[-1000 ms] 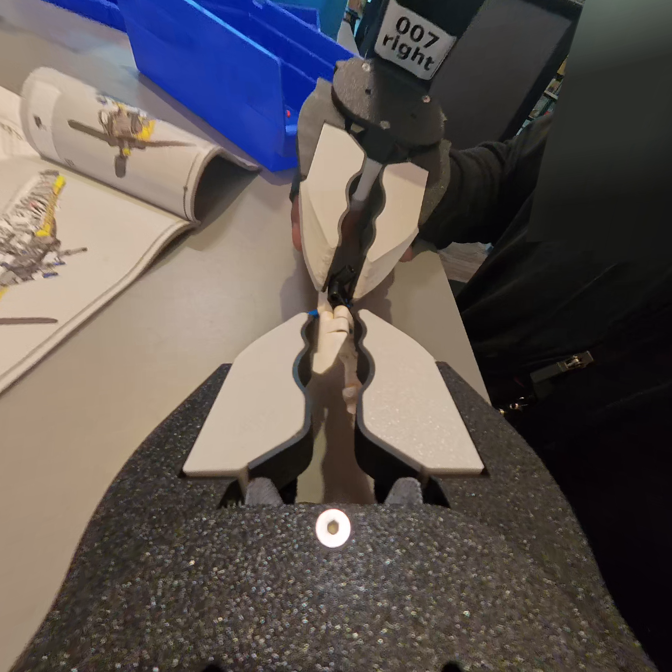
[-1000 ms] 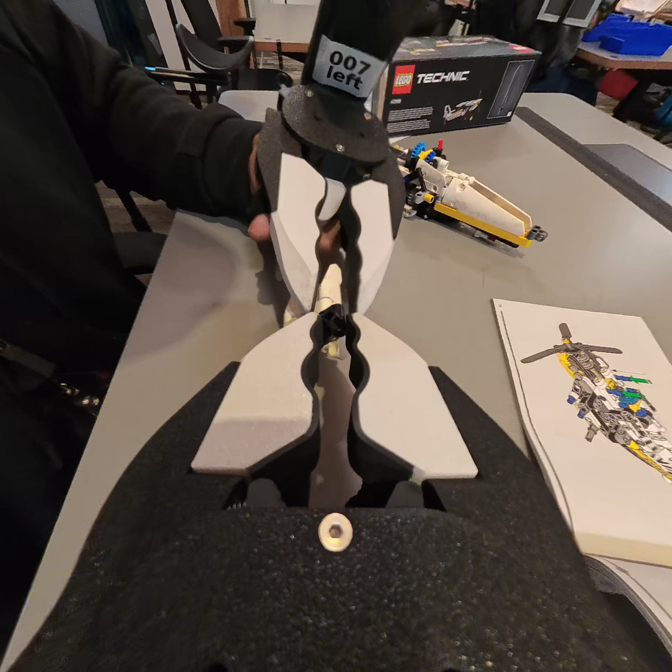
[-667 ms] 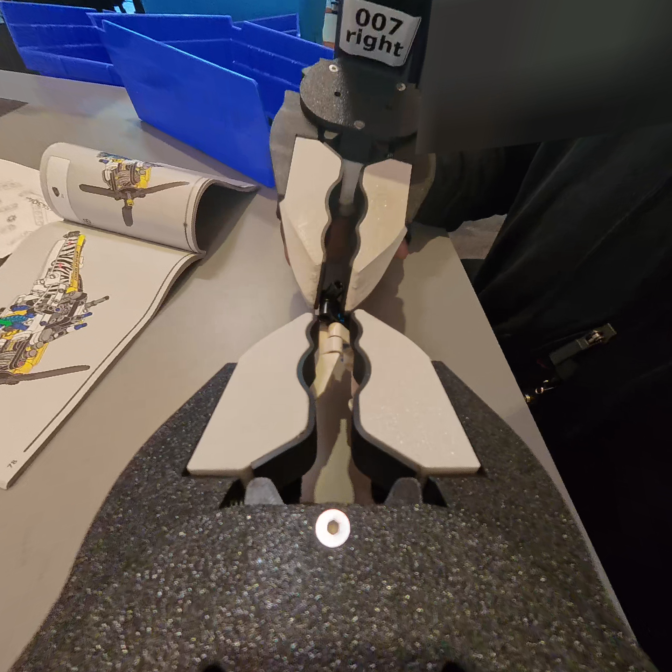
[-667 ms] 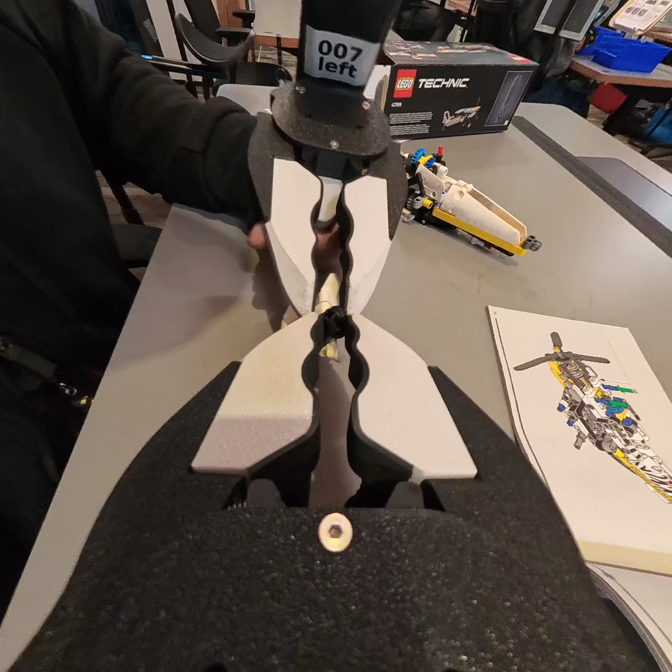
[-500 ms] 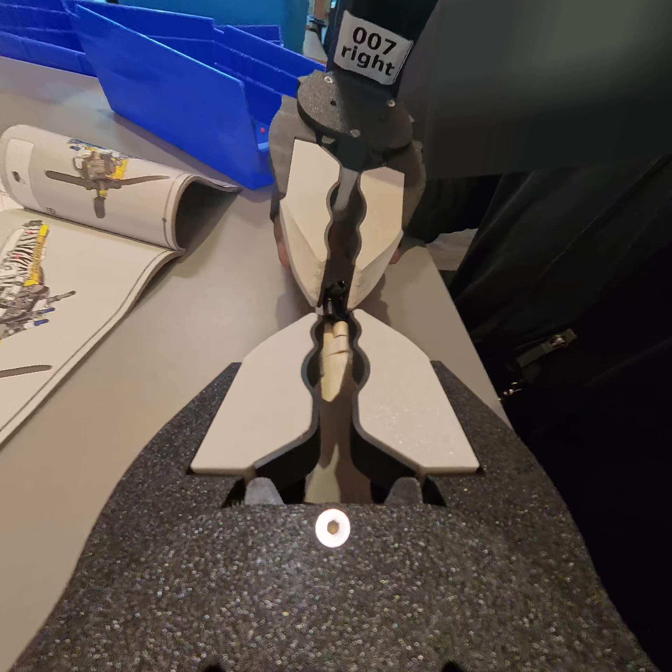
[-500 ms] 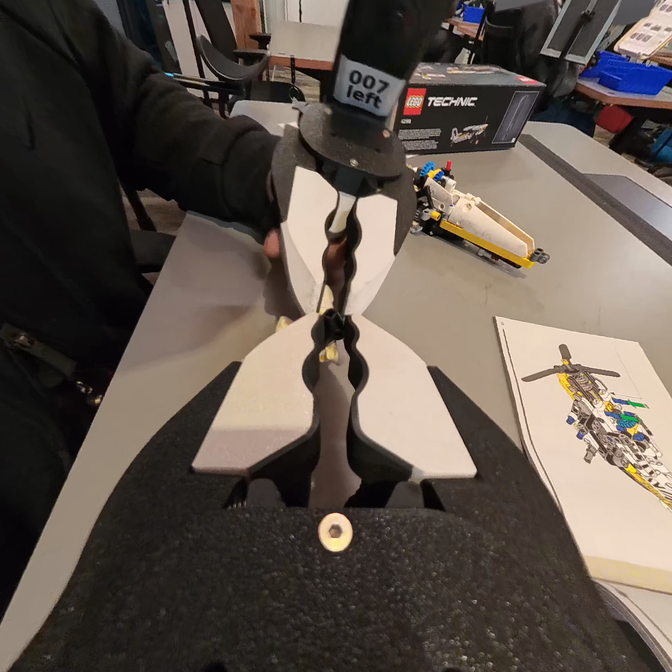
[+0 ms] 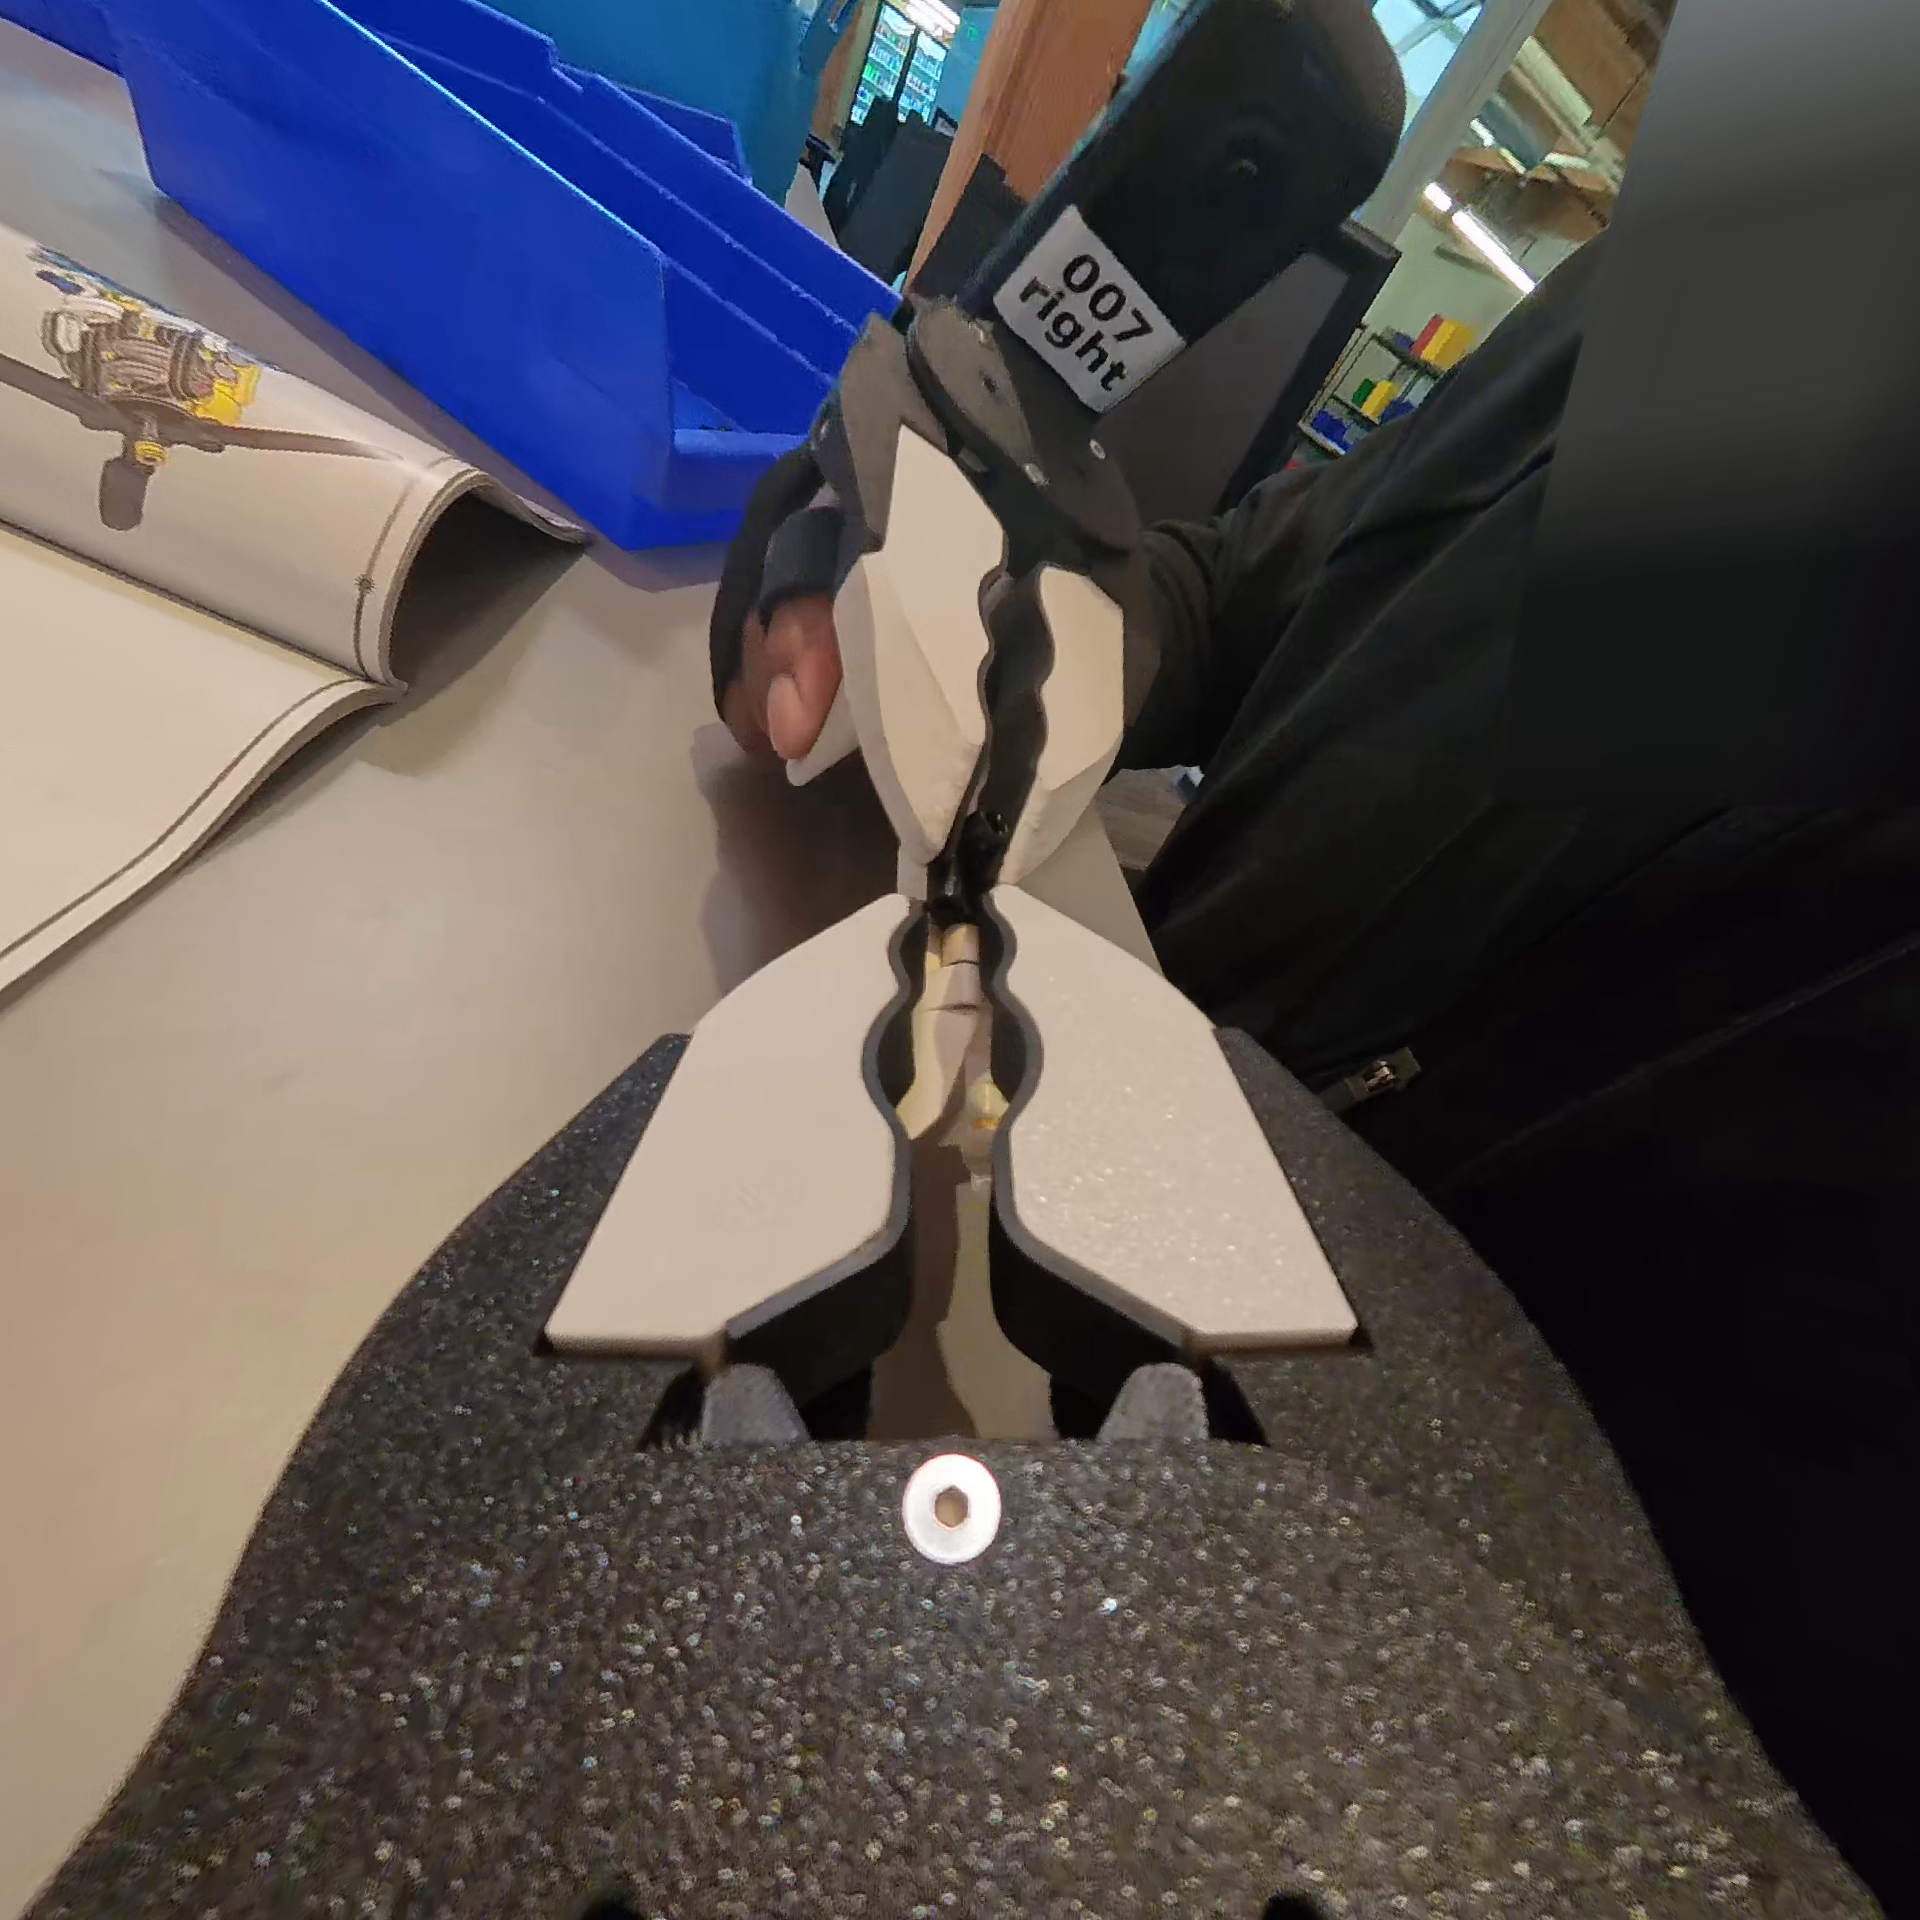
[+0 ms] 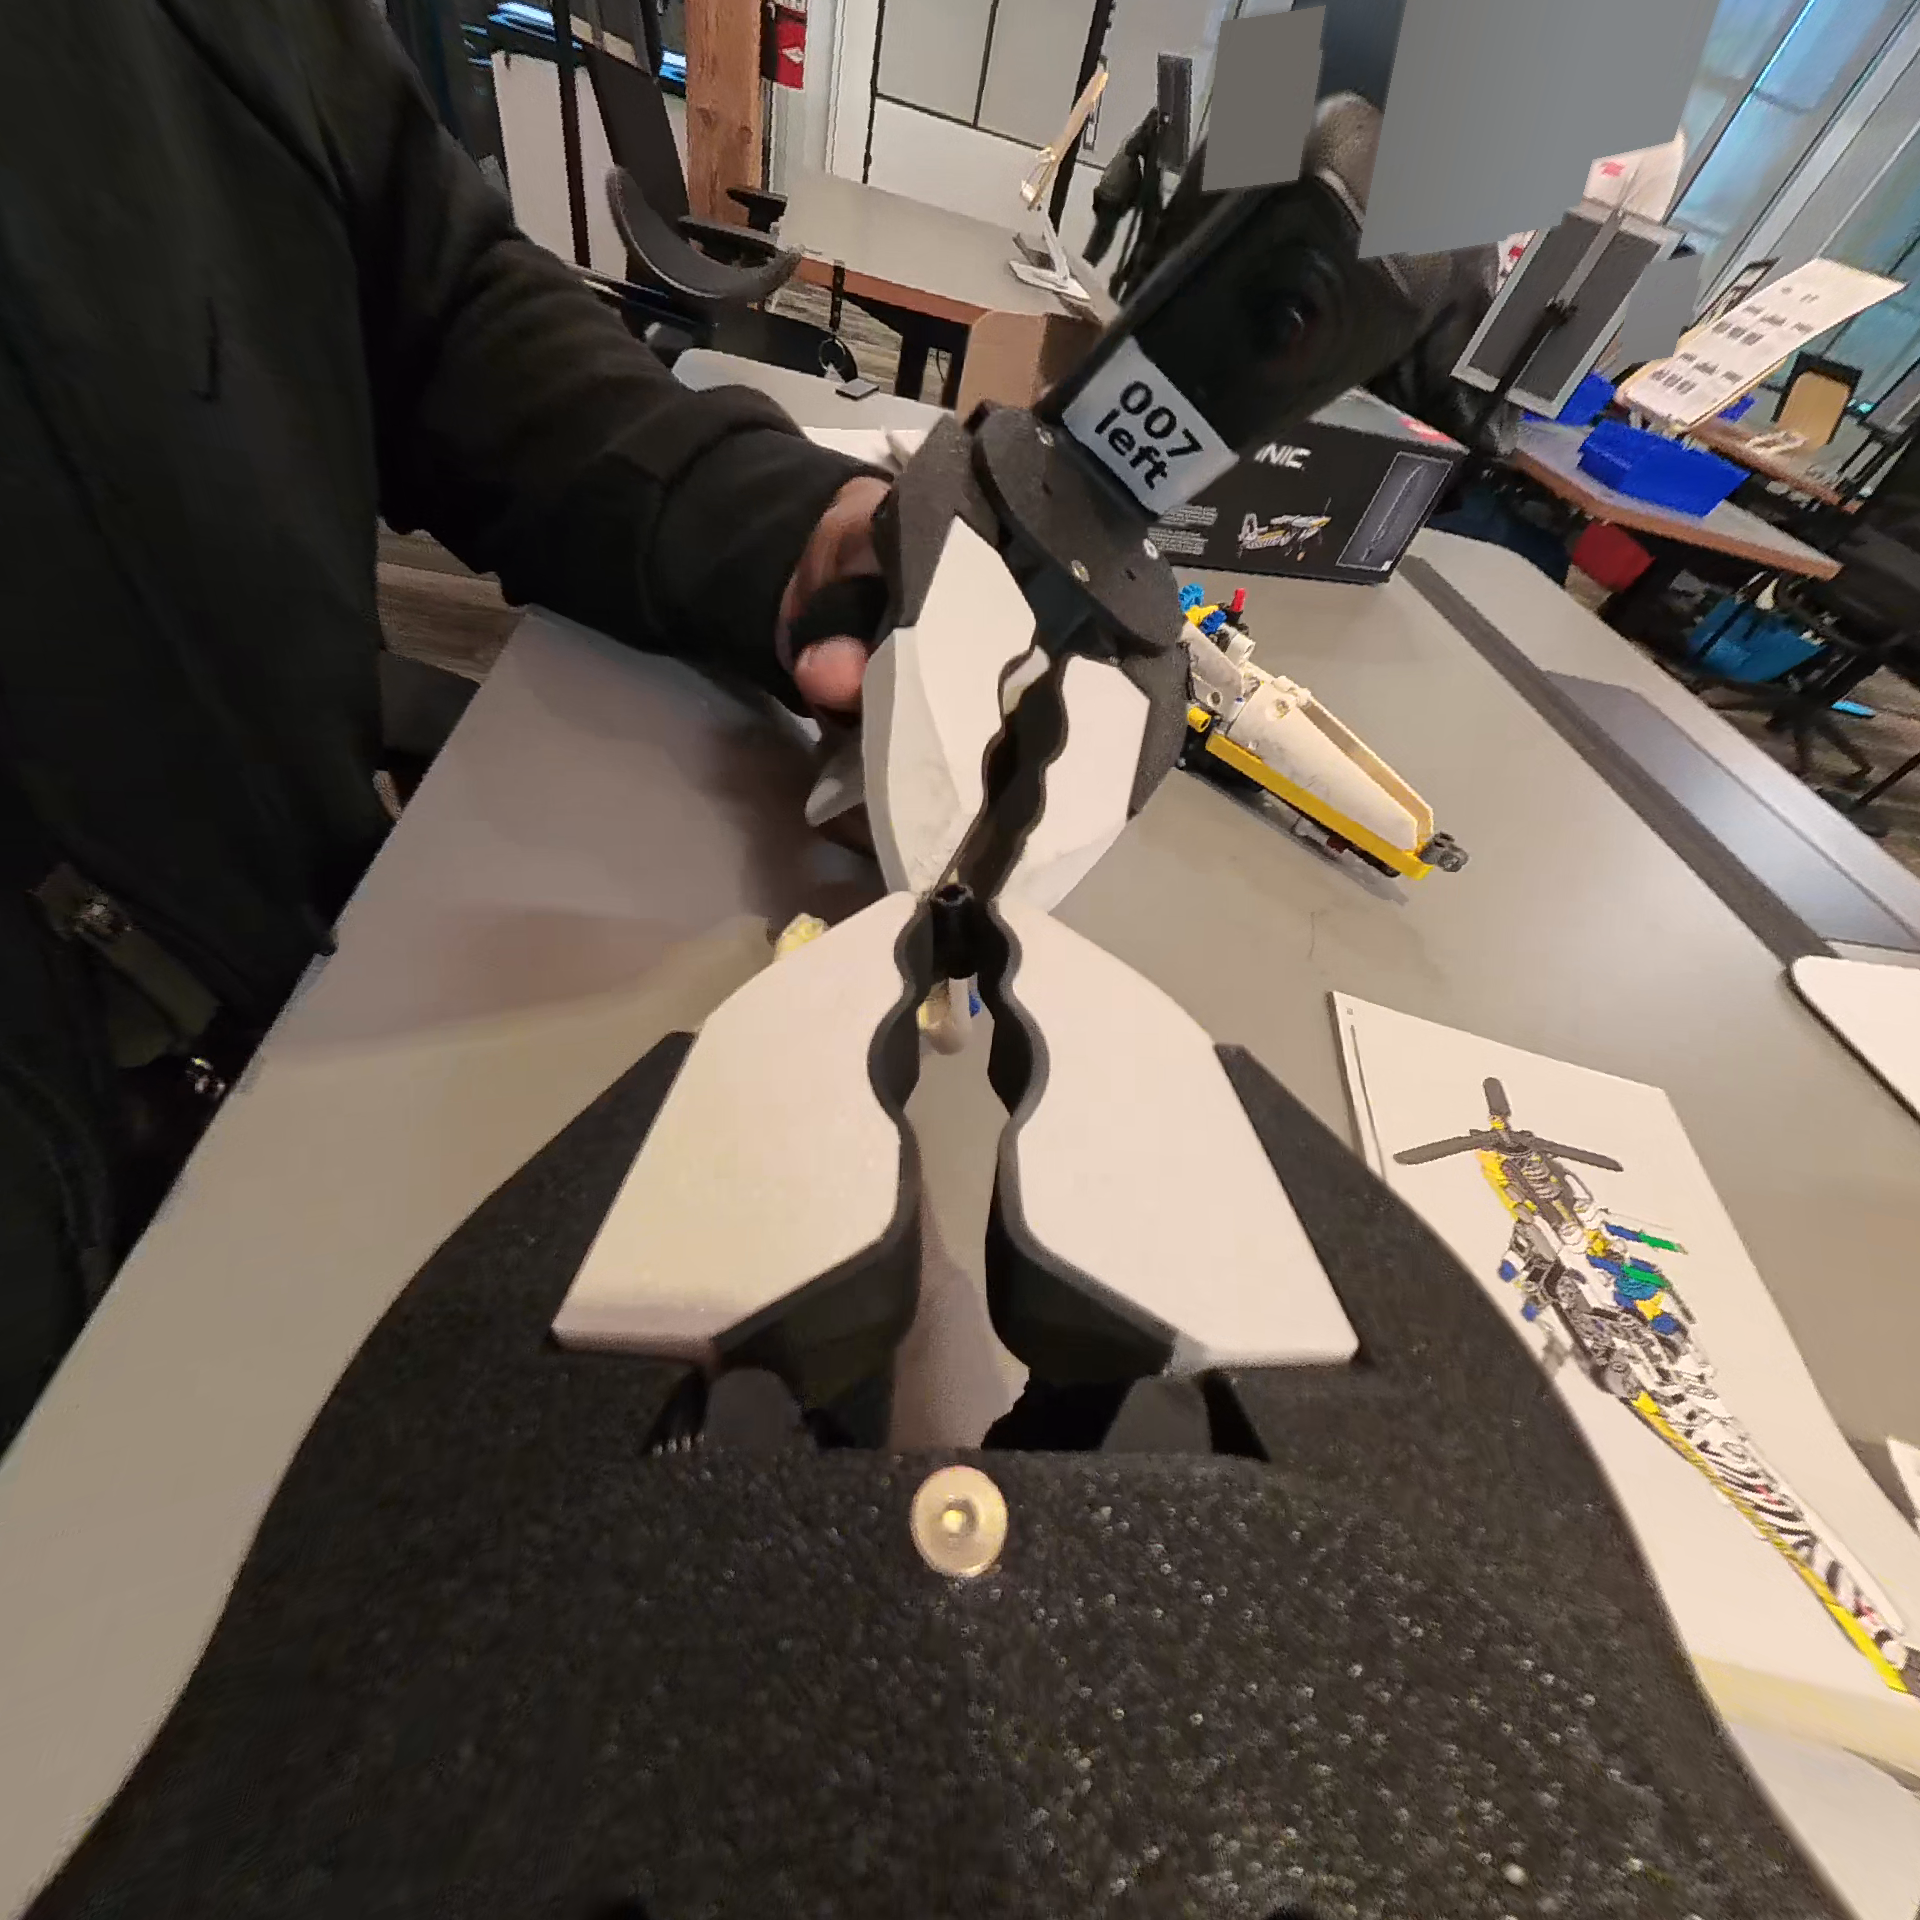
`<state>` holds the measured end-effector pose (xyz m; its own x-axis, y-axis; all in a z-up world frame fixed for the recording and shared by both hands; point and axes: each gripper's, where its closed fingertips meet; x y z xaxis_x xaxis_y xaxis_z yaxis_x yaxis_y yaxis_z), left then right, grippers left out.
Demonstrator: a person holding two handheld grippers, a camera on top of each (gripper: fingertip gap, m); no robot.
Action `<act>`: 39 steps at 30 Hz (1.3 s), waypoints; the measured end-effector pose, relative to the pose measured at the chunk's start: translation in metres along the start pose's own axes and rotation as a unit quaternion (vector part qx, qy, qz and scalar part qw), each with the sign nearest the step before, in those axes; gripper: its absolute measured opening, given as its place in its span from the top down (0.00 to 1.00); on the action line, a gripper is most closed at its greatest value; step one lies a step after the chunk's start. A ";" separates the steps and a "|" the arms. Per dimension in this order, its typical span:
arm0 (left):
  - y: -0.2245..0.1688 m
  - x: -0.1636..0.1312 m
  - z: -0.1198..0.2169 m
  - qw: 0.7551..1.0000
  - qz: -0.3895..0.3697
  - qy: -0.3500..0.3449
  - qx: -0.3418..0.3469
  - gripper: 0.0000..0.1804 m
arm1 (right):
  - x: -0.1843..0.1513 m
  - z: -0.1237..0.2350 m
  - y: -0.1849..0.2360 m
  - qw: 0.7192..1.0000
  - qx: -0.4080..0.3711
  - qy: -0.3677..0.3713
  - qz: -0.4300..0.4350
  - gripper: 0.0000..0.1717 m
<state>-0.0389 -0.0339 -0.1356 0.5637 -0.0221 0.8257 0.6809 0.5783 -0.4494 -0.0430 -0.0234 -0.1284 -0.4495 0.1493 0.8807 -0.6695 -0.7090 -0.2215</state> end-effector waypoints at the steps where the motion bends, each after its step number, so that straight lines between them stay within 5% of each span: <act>1: 0.000 0.001 0.000 1.000 0.004 -0.001 -0.006 0.94 | 0.000 0.000 0.000 1.000 -0.003 0.000 0.007 0.96; 17: -0.013 0.009 -0.002 0.993 0.061 -0.022 -0.099 0.95 | 0.011 0.008 0.007 0.998 -0.010 -0.033 0.054 0.96; 27: 0.006 -0.005 -0.005 0.998 -0.015 0.033 0.041 0.96 | -0.013 0.001 0.003 0.996 -0.030 0.049 0.069 0.96; 39: 0.006 -0.011 -0.006 0.998 -0.026 0.052 0.033 0.96 | -0.020 0.001 0.007 0.996 -0.012 0.062 0.065 0.96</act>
<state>-0.0385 -0.0351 -0.1489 0.5757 -0.1354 0.8064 0.6798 0.6273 -0.3800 -0.0378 -0.0321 -0.1474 -0.6010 0.1422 0.7865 -0.6143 -0.7117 -0.3407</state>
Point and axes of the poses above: each gripper's, where its closed fingertips meet, z back along the fingers, x out of its top, y = z × x across the jaws, and after that the axes turned 11 degrees about y, right-handed
